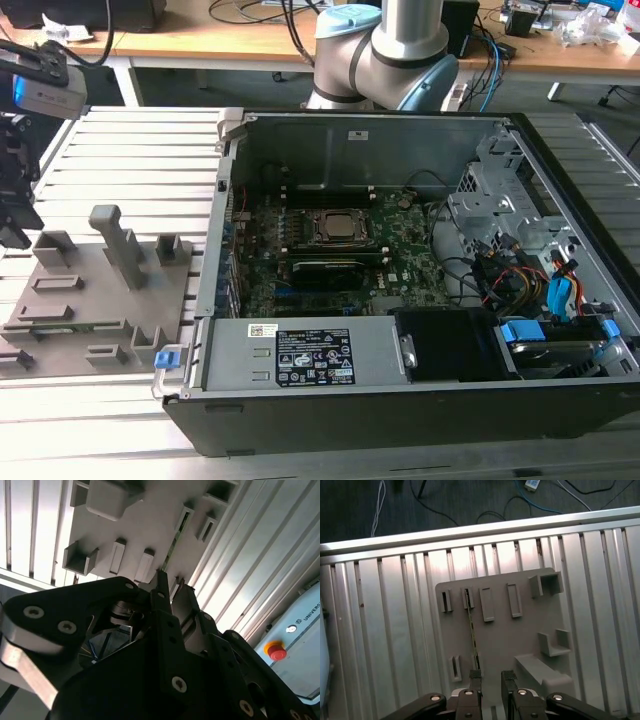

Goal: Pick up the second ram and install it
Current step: 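Pick up the second ram and move it above second insertion slot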

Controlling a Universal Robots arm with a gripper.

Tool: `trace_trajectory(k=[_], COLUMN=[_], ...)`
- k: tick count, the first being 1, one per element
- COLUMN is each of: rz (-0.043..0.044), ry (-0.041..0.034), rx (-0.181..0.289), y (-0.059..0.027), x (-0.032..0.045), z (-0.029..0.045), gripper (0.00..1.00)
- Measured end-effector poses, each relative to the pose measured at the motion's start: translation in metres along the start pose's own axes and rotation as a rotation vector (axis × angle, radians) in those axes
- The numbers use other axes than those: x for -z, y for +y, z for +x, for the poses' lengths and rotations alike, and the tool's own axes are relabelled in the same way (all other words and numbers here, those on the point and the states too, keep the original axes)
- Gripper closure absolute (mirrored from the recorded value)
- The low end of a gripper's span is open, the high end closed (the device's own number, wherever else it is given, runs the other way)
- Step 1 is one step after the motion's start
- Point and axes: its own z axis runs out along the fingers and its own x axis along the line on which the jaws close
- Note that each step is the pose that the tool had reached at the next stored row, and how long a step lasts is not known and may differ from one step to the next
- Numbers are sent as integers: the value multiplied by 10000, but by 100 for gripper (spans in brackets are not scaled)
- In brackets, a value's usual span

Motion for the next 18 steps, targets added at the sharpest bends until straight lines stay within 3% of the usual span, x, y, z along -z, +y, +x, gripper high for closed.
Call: trace_trajectory(k=[18], rz=[0], ry=[0], rx=[0], y=[-6], x=[-125], z=[3], gripper=[70])
